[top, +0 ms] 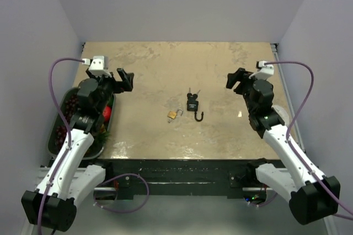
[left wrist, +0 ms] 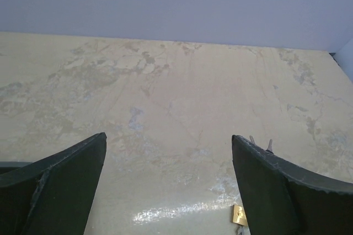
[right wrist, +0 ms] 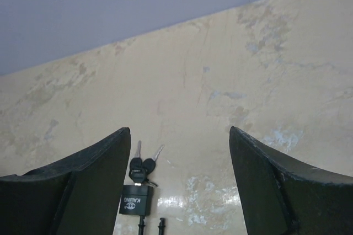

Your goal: Unlock with the key

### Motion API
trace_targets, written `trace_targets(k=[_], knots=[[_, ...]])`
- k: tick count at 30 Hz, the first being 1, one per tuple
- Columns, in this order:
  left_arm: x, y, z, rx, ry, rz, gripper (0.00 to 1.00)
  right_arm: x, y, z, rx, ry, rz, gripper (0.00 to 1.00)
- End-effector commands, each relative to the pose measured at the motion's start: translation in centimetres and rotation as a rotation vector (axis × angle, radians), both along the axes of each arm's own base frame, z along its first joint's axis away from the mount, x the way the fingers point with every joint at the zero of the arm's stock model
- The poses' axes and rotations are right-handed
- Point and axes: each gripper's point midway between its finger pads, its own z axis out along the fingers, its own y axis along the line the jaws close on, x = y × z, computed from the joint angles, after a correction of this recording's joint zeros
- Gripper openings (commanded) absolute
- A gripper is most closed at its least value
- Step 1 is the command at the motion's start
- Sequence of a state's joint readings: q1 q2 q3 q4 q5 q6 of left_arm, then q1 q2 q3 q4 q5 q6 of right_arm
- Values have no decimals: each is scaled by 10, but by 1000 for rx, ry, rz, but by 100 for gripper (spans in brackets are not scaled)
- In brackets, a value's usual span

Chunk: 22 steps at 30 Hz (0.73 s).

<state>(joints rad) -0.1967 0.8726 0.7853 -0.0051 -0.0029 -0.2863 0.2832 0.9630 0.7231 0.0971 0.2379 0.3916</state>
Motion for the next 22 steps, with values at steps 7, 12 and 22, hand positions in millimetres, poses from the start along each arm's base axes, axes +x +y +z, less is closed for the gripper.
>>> trace_targets(k=[7,12,22], knots=[[-8,4,3,55,-54,-10,99,-16,-21,19,-69,-108,-63,76],[-9,0,0,46,-55,-30,99,-17,-22,17,-77,-99,-57,76],[-10,-5,-5,54,-46,-61,99,-20,-23,18,-83,-108,-60,76]])
